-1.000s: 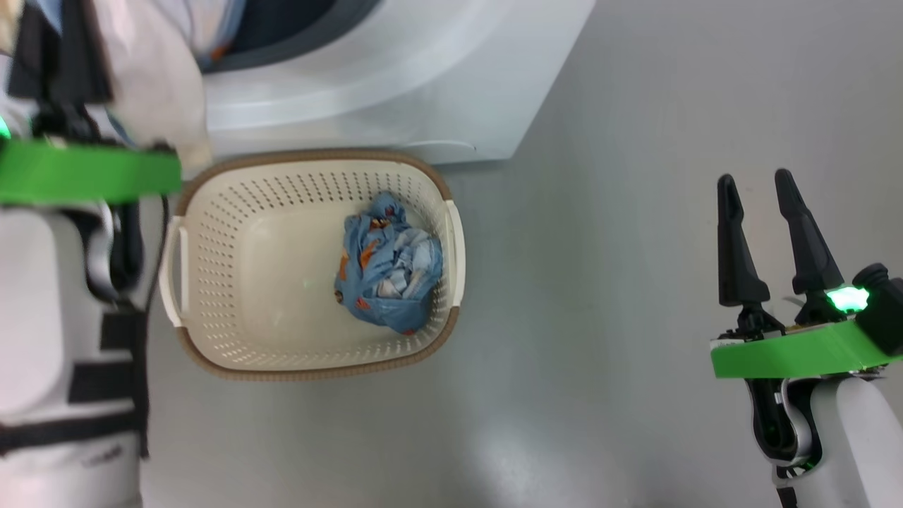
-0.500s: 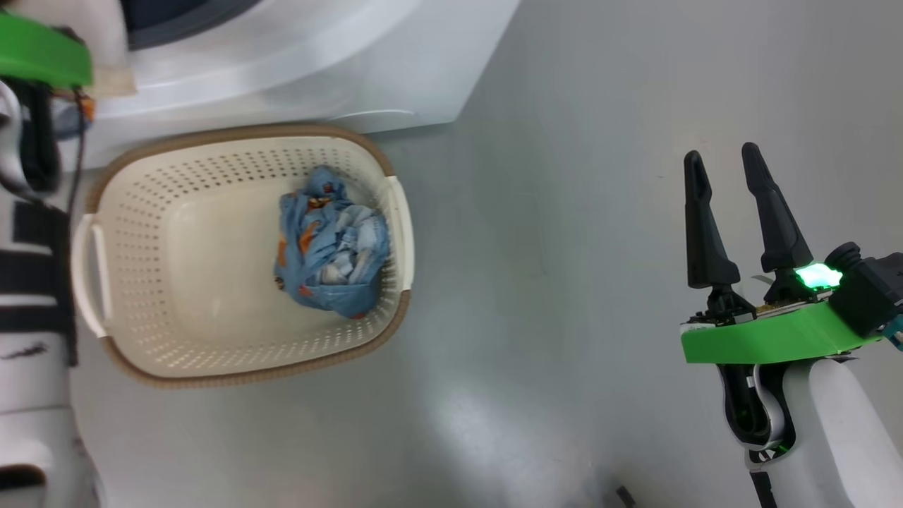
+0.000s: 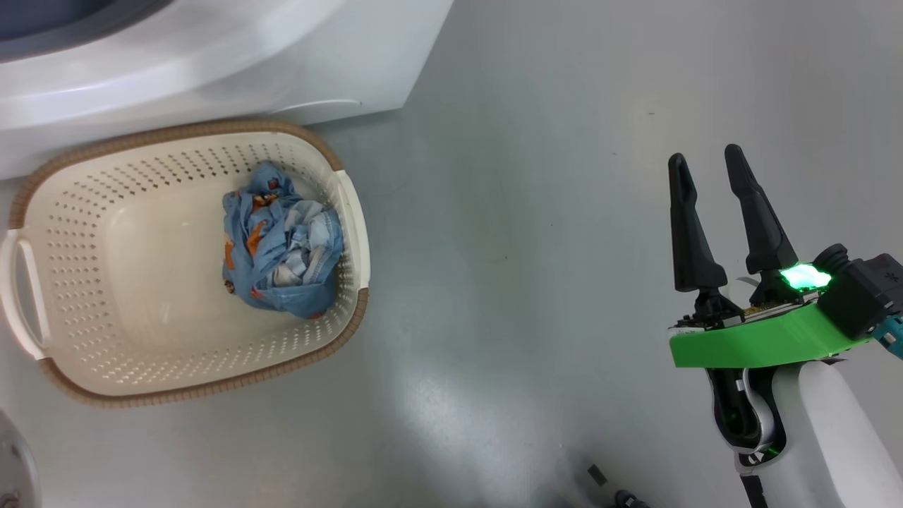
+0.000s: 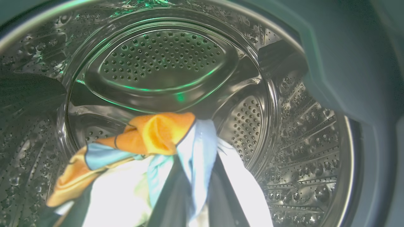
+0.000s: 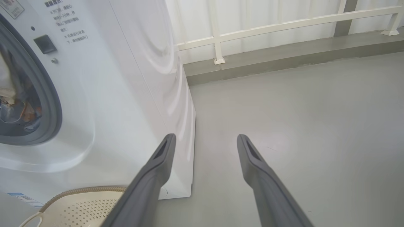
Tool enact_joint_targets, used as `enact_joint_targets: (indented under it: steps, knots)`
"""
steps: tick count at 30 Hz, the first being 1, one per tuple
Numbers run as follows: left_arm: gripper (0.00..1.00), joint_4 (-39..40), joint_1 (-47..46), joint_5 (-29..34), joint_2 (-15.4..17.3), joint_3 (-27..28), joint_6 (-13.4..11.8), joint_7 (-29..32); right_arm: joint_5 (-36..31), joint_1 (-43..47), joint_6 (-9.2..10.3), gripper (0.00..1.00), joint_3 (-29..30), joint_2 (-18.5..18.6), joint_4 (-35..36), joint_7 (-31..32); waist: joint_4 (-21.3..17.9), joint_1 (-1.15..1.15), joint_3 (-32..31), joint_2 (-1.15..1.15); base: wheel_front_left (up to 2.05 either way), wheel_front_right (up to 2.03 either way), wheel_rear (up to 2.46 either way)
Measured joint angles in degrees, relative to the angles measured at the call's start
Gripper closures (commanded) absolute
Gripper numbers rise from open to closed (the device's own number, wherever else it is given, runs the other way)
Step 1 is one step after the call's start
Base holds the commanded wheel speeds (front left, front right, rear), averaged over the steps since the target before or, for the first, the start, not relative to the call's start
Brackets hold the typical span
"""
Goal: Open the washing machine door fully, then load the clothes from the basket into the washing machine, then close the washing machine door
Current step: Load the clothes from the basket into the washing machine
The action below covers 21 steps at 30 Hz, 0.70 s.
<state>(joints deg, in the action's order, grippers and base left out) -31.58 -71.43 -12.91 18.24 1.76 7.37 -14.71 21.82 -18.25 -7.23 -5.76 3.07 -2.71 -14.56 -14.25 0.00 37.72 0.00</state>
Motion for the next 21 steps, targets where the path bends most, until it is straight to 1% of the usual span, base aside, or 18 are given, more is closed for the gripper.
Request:
enact_joint_targets:
  steps: [1, 2, 3, 4, 9, 13, 21]
  knots:
    - [0.76, 0.3, 0.0, 0.1, 0.2, 0.1, 0.0, 0.0, 0.1, 0.0, 0.0, 0.0, 0.0, 0.0, 0.1, 0.0, -0.1, 0.0, 0.2, 0.0, 0.0, 0.0, 0.0]
    - [0.62, 0.6, 0.0, 0.4, 0.2, 0.1, 0.0, 0.0, 0.2, 0.0, 0.0, 0.0, 0.0, 0.0, 0.1, 0.0, -0.2, 0.0, 0.4, 0.0, 0.0, 0.0, 0.0]
    - [0.52, 0.5, 0.0, 0.7, 0.2, 0.2, 0.0, 0.0, 0.3, 0.0, 0.0, 0.0, 0.0, 0.0, 0.2, 0.0, -0.3, 0.0, 0.5, 0.0, 0.0, 0.0, 0.0]
    - [0.0, 0.1, 0.0, 0.7, 0.0, 0.5, 0.0, 0.0, 0.4, 0.0, 0.0, 0.0, -0.1, 0.0, 0.2, 0.0, -0.4, 0.0, 0.7, 0.0, 0.0, 0.0, 0.0]
    - [0.0, -4.2, 0.5, 2.5, 0.0, -0.9, 0.0, 0.0, 0.4, 0.0, 0.0, 0.0, -0.4, -0.1, 0.1, 0.0, -0.1, 0.0, 0.7, 0.0, 0.0, 0.0, 0.0]
    - [0.0, -8.3, 1.3, 2.5, -0.6, -0.7, 0.0, 0.0, 0.4, 0.0, 0.0, 0.0, -0.9, -0.1, 0.0, 0.0, 0.3, 0.0, 0.1, 0.0, 0.0, 0.0, 0.0]
    - [0.0, -10.6, 1.3, 1.6, -1.3, -0.3, 0.0, 0.0, 0.4, 0.0, 0.0, 0.0, -0.8, -0.2, 0.1, 0.0, 1.1, 0.0, -0.4, 0.0, 0.0, 0.0, 0.0]
